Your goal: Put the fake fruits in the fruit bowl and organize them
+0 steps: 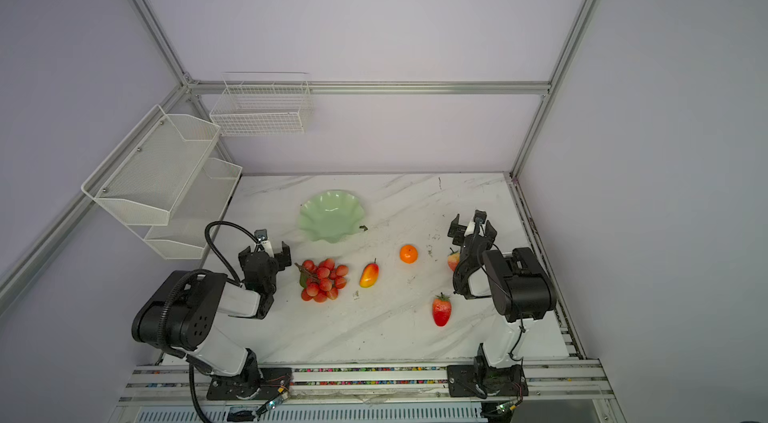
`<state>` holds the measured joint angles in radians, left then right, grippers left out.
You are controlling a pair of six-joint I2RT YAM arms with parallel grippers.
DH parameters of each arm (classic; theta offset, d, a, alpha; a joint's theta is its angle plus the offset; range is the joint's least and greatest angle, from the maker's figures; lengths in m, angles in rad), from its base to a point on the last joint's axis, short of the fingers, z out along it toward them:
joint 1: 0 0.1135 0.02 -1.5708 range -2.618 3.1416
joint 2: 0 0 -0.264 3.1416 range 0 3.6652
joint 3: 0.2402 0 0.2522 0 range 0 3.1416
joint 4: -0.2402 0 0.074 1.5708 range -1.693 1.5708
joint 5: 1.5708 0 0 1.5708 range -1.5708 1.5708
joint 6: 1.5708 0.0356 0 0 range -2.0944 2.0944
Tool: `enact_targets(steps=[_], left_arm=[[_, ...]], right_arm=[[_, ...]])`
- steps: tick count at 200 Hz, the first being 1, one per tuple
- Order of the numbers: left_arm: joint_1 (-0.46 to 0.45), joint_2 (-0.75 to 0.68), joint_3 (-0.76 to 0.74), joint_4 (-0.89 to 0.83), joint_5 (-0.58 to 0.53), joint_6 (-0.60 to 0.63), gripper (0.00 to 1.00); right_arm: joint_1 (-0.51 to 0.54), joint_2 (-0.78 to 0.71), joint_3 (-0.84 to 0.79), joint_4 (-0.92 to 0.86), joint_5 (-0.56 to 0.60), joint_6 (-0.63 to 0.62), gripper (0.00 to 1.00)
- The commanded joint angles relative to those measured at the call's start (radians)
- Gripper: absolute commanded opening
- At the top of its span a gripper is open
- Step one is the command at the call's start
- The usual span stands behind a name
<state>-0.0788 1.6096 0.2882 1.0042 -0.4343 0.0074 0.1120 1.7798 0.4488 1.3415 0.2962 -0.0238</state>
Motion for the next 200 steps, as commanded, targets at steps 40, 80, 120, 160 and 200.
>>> enact_targets(steps=[40, 80, 120, 160, 200], left_arm=[[0.007, -0.017, 0.064, 0.034, -0.011, -0.017, 1.0], [0.007, -0.017, 0.064, 0.034, -0.011, -0.016, 1.0], [0.007, -0.017, 0.065, 0.035, -0.011, -0.016, 1.0], [0.007, -0.017, 0.065, 0.035, -0.011, -0.017, 1.0], [0.005, -0.057, 0.049, 0.038, -0.036, -0.03, 0.97]], right_arm=[[0.003, 0.006, 0.005, 0.025, 0.011, -0.002, 0.97], [0.003, 0.005, 0.006, 0.023, -0.002, -0.003, 0.97], [0.003, 0.007, 0.007, 0.022, 0.0, -0.004, 0.97], [0.003, 0.006, 0.005, 0.025, 0.001, -0.004, 0.97], [0.019, -0.035, -0.016, 0.048, 0.093, -0.002, 0.97]])
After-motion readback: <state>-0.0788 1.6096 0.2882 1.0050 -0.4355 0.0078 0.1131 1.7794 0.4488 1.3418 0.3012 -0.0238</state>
